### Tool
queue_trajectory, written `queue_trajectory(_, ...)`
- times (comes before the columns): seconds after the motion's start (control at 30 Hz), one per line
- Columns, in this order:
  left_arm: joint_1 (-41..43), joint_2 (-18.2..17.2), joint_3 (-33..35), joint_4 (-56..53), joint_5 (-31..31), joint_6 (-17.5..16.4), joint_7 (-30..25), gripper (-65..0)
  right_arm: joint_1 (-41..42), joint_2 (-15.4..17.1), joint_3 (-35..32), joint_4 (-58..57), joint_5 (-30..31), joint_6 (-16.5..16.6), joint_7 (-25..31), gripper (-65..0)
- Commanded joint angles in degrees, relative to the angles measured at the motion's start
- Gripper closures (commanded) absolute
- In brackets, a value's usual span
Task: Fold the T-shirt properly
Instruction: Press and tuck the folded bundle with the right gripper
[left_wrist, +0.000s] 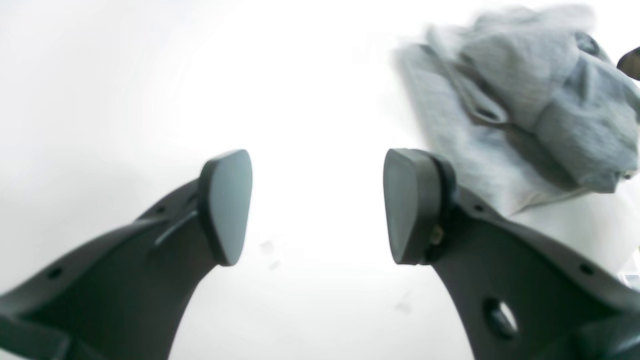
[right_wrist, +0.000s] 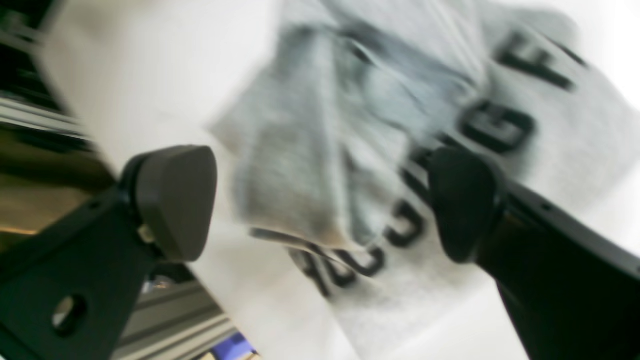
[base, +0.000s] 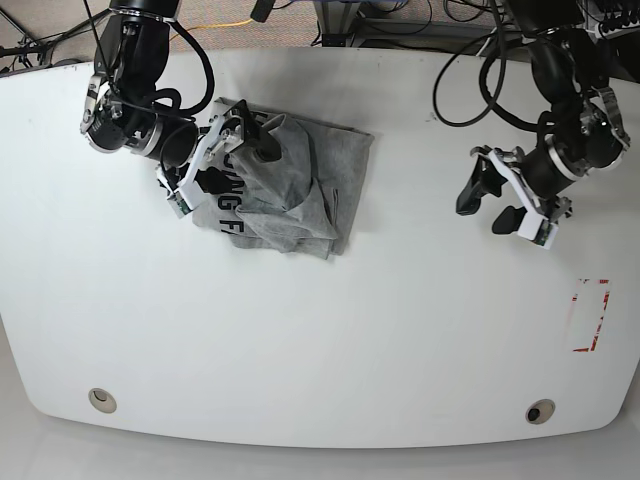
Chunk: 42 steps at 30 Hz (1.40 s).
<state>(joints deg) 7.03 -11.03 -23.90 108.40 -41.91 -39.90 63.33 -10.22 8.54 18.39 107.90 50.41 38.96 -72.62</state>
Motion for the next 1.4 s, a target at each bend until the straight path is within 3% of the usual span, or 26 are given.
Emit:
queue_trajectory(0.0,2.0,-2.1,-1.7,0.9,-2.4,-0.1,-0.8,-38.5,0.4,0.3,-0.7,0.5,-1.2,0.4,1.4,-64.8)
queue_trajectory(0.17,2.7,-3.1,-4.5,0.8,-2.3,-0.1,-0.8,-38.5,0.8,-0.6,-7.2,-0.4,-1.4,0.0,1.5,-64.7)
queue_trajectory(0.4,4.3,-3.1,-7.4,1.1,-2.4,-0.1,-0.8,-38.5,2.0,-7.0,-21.0,-1.7,-3.2,-0.1,2.7,-64.7)
queue_trajectory(0.5,4.9,-3.1,-7.3,1.6,-2.7,-0.1,-0.7,-38.5,4.9,-6.4,-26.3,-1.0,-5.0,0.0,2.5,-64.7)
queue_trajectory(0.7,5.3,-4.1,-8.1,1.6,-2.2,-0.1,-0.3,-38.5,7.4,-6.6,-25.8,0.5,-5.4,0.0,2.6,-64.7)
queue_trajectory(1.03,5.1,-4.4,-5.9,1.1,-0.9,-0.1,-0.3,-38.5,3.8,2.1,-14.7,2.4,0.5,0.5,2.5,-64.7)
queue_trajectory(1.23,5.4,-4.3,-4.5,1.3,0.8,-0.1,-0.3,-38.5,2.3,4.4,-13.2,2.3,0.6,0.5,2.5,-64.7)
queue_trajectory(1.37,5.1,-4.2,-4.2,0.9,0.8,-0.1,-0.3,-38.5,4.0,3.8,-13.9,1.2,0.5,0.4,2.6,-64.7)
